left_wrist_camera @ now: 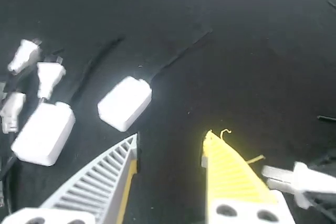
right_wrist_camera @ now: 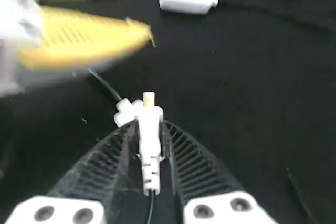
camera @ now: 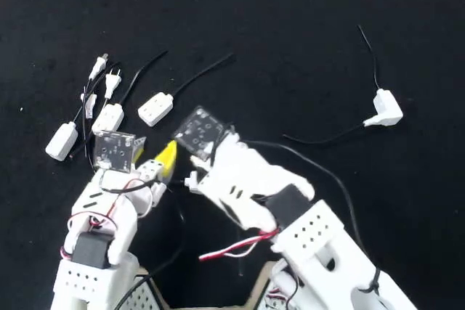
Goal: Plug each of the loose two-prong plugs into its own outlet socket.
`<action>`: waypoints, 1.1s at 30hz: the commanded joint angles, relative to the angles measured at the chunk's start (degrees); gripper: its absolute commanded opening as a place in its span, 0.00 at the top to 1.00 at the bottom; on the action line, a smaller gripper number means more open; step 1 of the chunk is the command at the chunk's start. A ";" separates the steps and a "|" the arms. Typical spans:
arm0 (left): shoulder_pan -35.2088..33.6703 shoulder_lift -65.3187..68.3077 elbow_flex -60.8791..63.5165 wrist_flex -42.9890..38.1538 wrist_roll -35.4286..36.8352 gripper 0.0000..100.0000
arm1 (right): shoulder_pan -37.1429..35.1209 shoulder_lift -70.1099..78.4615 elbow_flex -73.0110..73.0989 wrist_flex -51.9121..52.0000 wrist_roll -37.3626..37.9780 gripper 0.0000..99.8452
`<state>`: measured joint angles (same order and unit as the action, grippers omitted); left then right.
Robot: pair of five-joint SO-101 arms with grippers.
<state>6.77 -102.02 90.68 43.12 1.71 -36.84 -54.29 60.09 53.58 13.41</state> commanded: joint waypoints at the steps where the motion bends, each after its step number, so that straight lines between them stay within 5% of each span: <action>1: -2.59 -0.18 -3.38 0.09 3.52 0.80 | 2.90 3.91 1.36 0.00 0.53 0.99; 6: -5.32 -0.18 -3.03 -0.18 4.48 0.80 | 2.90 13.49 -4.18 3.25 -1.76 0.99; 12: -8.84 -0.18 -3.30 -0.26 8.09 0.80 | -1.67 23.16 -17.10 21.54 -3.16 0.99; 19: -9.45 -0.18 -2.77 -1.58 8.44 0.80 | -2.90 32.22 -17.19 18.46 -2.73 0.99; 33: -6.20 -0.18 0.22 -1.76 10.81 0.80 | 15.91 40.40 -25.19 13.80 4.84 0.99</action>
<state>-1.41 -101.76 91.65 42.59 11.56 -25.05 -14.81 40.40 68.53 16.66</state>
